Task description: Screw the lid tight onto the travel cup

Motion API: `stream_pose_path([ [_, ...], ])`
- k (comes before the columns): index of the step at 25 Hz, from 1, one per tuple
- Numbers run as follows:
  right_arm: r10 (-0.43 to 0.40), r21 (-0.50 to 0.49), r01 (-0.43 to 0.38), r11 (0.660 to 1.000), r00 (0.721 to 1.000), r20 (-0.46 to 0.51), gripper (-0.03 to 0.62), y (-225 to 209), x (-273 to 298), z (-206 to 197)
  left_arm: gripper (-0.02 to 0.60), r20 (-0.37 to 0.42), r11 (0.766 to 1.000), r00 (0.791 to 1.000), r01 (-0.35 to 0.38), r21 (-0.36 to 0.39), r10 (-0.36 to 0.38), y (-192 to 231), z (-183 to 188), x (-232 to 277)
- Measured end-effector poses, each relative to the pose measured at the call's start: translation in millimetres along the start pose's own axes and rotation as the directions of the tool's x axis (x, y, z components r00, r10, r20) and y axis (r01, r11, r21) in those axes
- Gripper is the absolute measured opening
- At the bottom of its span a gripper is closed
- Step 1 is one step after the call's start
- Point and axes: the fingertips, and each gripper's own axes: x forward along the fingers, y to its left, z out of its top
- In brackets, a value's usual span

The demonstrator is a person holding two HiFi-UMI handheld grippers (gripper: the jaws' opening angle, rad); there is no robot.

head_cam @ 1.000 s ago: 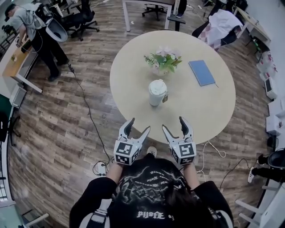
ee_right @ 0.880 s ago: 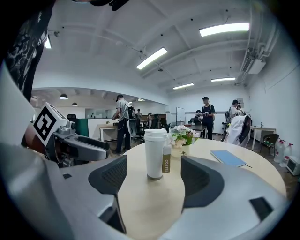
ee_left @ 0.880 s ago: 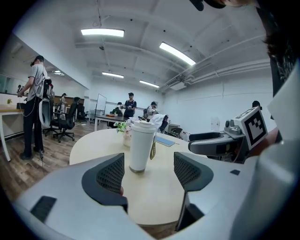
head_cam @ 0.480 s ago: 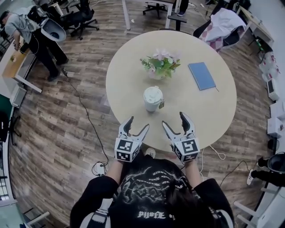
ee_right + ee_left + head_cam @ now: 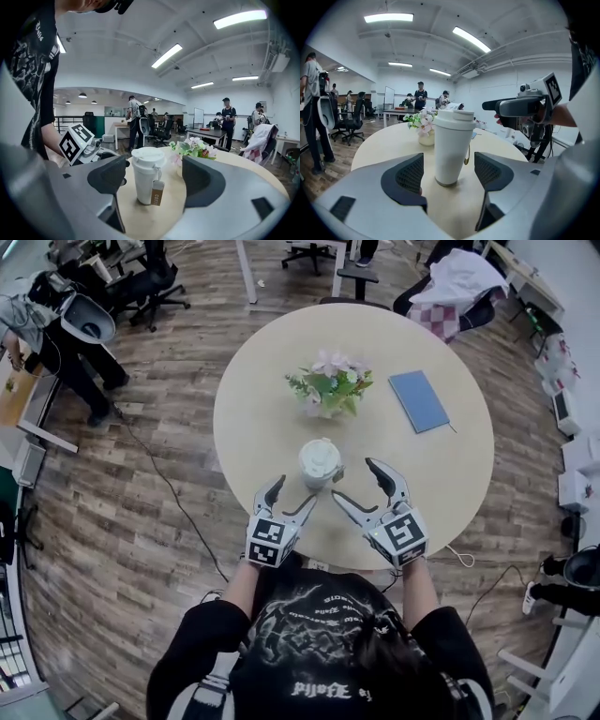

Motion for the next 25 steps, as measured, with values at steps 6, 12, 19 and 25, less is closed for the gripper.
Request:
stream_pose_path([
  [6,0.086,-0.072,-0.091,0.993,0.994,-0.073,0.373,-5,15,0,0.347,-0.062,0.994,0.995,0.083,0.065,-0.079,4,-12,34],
  [12,0.147,-0.144,-0.169,0.975,0.978,-0.151,0.376,-9,25,4,0.356,-0.071,0.973,0.979,0.200,0.117,-0.193,4,-6,56],
  [19,0.278,-0.204,-0.333,0.920,0.926,-0.257,0.382,-2,34,6,0.373,-0.112,0.928,0.949,0.313,0.203,-0.295,-4,-9,76],
  [25,0.324,-0.348,-0.458,0.818,0.867,-0.378,0.397,-5,46,17,0.379,-0.126,0.906,0.929,0.369,0.210,-0.349,-4,-10,80],
])
